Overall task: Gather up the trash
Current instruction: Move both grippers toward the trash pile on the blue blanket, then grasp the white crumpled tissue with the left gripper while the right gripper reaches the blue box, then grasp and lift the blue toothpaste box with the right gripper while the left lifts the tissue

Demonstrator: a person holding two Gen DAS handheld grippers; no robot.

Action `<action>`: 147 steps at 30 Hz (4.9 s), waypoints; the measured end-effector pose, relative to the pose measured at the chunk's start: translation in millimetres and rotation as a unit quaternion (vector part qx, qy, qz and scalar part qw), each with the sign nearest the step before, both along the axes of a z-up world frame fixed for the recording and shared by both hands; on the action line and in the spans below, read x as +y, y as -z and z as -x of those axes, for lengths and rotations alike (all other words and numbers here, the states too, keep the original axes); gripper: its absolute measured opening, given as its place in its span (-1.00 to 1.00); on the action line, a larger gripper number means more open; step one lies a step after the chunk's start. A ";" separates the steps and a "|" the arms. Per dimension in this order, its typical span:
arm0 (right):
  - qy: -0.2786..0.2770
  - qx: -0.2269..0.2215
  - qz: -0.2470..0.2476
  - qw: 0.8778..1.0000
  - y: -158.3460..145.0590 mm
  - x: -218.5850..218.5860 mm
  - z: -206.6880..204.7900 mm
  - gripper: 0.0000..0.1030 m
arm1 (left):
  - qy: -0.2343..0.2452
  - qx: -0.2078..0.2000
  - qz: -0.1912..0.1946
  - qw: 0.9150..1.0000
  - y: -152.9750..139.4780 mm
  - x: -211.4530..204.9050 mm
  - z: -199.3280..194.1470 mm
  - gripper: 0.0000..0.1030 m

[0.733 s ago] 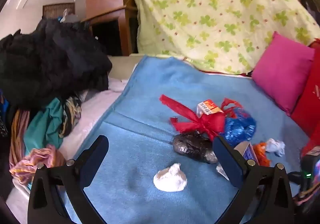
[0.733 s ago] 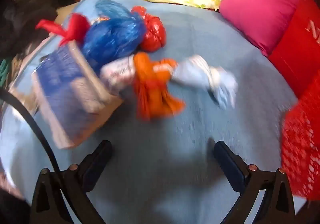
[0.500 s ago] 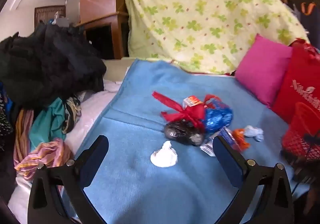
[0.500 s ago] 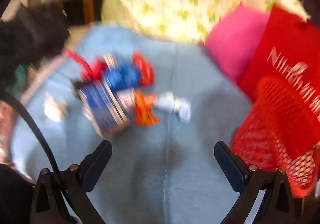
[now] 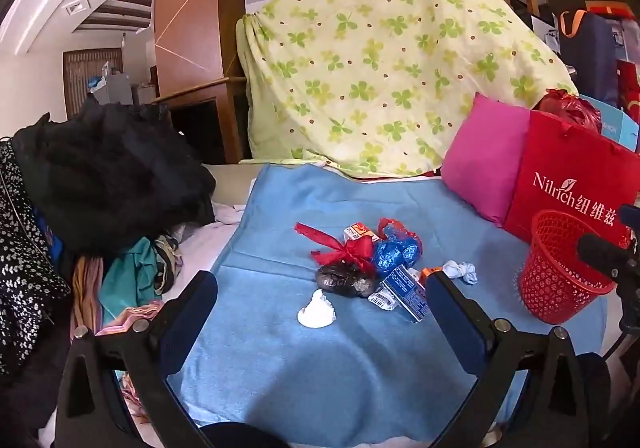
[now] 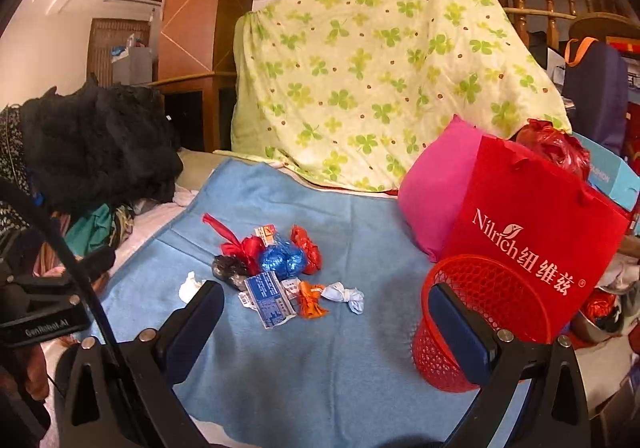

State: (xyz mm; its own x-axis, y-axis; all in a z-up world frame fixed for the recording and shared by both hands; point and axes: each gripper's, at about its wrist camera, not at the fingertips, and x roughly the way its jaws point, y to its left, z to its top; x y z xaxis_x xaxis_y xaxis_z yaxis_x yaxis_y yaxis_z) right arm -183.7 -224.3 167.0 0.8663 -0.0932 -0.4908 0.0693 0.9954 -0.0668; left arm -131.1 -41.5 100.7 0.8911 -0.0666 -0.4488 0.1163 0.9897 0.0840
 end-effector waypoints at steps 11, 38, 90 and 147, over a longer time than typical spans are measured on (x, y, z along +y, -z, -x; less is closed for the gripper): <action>0.003 0.003 0.003 1.000 -5.4 3.9 3.9 1.00 | 0.004 0.012 -0.007 1.000 -16.4 14.5 6.6 1.00; 0.027 -0.003 0.033 0.999 2.5 8.1 5.0 1.00 | 0.019 0.038 -0.038 0.998 -18.0 6.9 11.3 1.00; -0.141 0.166 -0.102 0.971 162.1 7.0 -182.0 0.64 | -0.073 0.238 0.066 0.966 108.8 82.9 -131.1 1.00; -0.128 0.065 -0.157 0.977 138.1 -35.2 -171.2 0.28 | 0.034 0.124 -0.041 0.991 76.5 -38.6 -118.1 -0.21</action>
State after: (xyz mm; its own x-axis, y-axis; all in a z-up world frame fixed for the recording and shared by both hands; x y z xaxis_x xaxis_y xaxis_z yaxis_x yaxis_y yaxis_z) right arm -12.5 -259.5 28.9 0.7696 0.2915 -0.5681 -0.1736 0.9517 0.2531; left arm -13.0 -80.1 24.2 0.7477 -0.0772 -0.6595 0.2100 0.9697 0.1245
